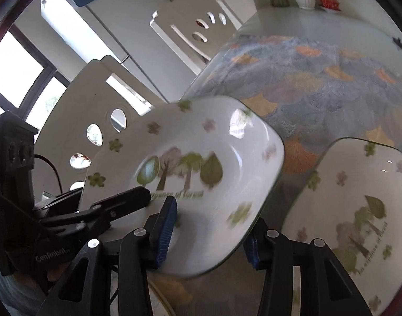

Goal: Organize plates and bowls
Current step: 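Grasp the hexagonal forest plate rim with both tools and lift it, then carry the hexagonal plate with both tools over the round plate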

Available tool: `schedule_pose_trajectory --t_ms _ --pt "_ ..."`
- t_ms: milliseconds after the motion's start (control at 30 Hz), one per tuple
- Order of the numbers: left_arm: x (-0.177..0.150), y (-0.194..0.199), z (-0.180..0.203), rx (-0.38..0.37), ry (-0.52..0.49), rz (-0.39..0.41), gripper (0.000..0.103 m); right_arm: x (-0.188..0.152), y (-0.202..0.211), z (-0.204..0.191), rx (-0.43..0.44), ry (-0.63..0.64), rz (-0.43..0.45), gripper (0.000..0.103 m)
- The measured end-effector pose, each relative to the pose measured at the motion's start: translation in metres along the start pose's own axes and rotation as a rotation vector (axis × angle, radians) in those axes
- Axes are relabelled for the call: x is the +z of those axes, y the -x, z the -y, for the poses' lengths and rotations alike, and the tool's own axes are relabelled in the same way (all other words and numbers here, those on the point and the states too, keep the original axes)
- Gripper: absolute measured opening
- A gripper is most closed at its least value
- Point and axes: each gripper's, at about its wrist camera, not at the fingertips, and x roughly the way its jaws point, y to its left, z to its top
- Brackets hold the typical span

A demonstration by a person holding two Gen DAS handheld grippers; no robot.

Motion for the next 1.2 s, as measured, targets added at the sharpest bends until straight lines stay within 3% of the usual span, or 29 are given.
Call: schedule_pose_trajectory --t_ms 100,200,367,500,533,633,700,767,867,1000,1200 --pt "-0.004 -0.014 -0.002 -0.006 0.029 -0.024 0.045 -0.004 0.001 0.006 -0.009 -0.007 0.001 0.045" --pt "-0.008 -0.032 -0.005 0.062 0.057 -0.074 0.045 -0.009 -0.016 0.015 -0.031 -0.041 -0.043 0.044" --pt "-0.011 -0.012 -0.013 0.085 0.088 -0.019 0.045 -0.02 0.006 0.0 -0.012 0.008 0.05 0.044" --pt "-0.018 -0.007 -0.012 0.099 0.088 -0.001 0.044 -0.025 0.012 -0.006 -0.032 0.057 0.057 0.043" --pt "-0.02 -0.006 -0.006 0.098 0.056 0.0 0.044 -0.026 0.012 -0.008 0.01 0.066 0.061 0.035" --pt "-0.026 -0.007 0.009 0.148 -0.055 0.025 0.042 -0.025 0.01 -0.025 0.058 0.09 0.055 0.032" --pt "-0.024 -0.011 0.0 0.165 -0.031 0.019 0.042 -0.026 0.009 -0.036 0.029 0.117 0.057 0.031" --pt "-0.024 -0.021 -0.018 0.179 0.039 -0.025 0.042 -0.025 0.007 -0.029 0.075 0.038 0.042 0.031" --pt "-0.027 -0.03 -0.036 0.206 0.072 -0.042 0.044 -0.024 0.003 -0.009 0.063 -0.08 0.007 0.034" --pt "-0.023 -0.032 -0.046 0.19 0.093 -0.034 0.047 -0.027 0.015 0.025 0.071 -0.198 0.045 0.058" --pt "-0.01 -0.045 -0.053 0.188 0.104 -0.001 0.052 -0.039 0.028 0.044 0.149 -0.259 0.06 0.058"
